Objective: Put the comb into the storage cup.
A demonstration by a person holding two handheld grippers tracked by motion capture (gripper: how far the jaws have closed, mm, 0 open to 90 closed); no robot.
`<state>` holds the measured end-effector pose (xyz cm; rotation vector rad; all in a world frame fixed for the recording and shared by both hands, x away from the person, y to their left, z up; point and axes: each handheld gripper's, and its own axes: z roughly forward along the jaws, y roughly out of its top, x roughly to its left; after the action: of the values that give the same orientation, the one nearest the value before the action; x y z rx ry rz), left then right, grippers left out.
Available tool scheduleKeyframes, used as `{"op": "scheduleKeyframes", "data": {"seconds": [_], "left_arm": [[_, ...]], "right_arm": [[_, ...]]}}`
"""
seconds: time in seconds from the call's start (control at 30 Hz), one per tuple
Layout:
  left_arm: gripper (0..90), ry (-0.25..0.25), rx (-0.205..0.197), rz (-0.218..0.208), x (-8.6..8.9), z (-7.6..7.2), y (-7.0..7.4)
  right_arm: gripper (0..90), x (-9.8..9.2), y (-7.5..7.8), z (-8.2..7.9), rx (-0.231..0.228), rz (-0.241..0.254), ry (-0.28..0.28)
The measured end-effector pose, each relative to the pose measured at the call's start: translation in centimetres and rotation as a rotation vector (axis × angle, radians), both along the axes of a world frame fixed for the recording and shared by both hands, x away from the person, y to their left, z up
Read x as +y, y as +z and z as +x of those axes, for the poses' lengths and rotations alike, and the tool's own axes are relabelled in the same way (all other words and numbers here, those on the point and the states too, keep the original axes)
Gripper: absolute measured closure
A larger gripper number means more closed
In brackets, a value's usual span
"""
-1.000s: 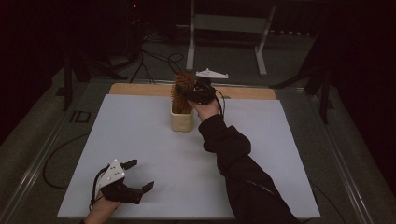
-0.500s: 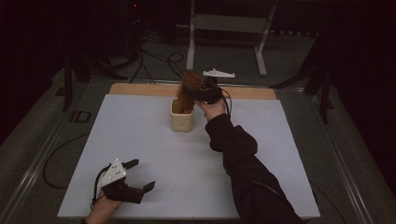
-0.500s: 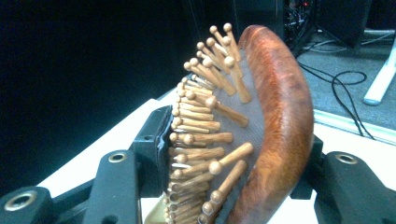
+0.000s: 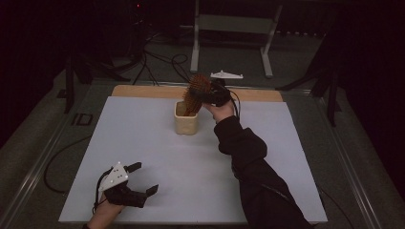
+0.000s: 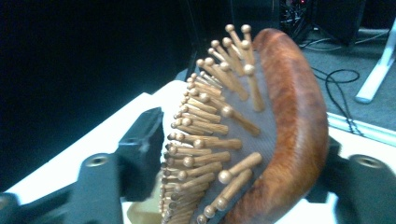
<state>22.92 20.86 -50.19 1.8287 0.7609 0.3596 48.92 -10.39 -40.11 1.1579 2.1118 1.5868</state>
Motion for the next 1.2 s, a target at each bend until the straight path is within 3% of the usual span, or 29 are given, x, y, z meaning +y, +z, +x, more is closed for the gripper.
{"op": "scheduleKeyframes", "data": {"seconds": [0.13, 0.2, 0.33, 0.43, 0.77, 1.2], "left_arm": [[0.0, 0.001, 0.001, -0.002, 0.0, 0.0, 0.0], [0.0, -0.002, 0.0, 0.0, 0.0, 0.0, 0.0], [0.0, -0.001, -0.001, -0.001, 0.0, 0.0, 0.0], [0.0, -0.001, -0.001, 0.001, 0.0, 0.1, 0.0], [0.0, -0.001, 0.002, 0.003, 0.0, 0.1, 0.0], [0.0, -0.007, 0.004, 0.006, -0.2, 0.1, 0.0]], "right_arm": [[20.4, -0.2, 0.2, -0.2, -0.02, -0.012, 0.008], [12.8, -0.4, 0.2, -0.2, -0.02, -0.007, 0.04], [9.4, -0.7, 0.2, -0.6, -0.027, -0.05, 0.057], [9.4, -1.1, 0.2, -0.7, -0.016, -0.066, 0.088], [9.4, -2.8, 0.8, -1.3, -0.028, -0.099, 0.08], [9.3, -5.3, 0.5, -3.1, -0.048, -0.133, 0.085]]}}
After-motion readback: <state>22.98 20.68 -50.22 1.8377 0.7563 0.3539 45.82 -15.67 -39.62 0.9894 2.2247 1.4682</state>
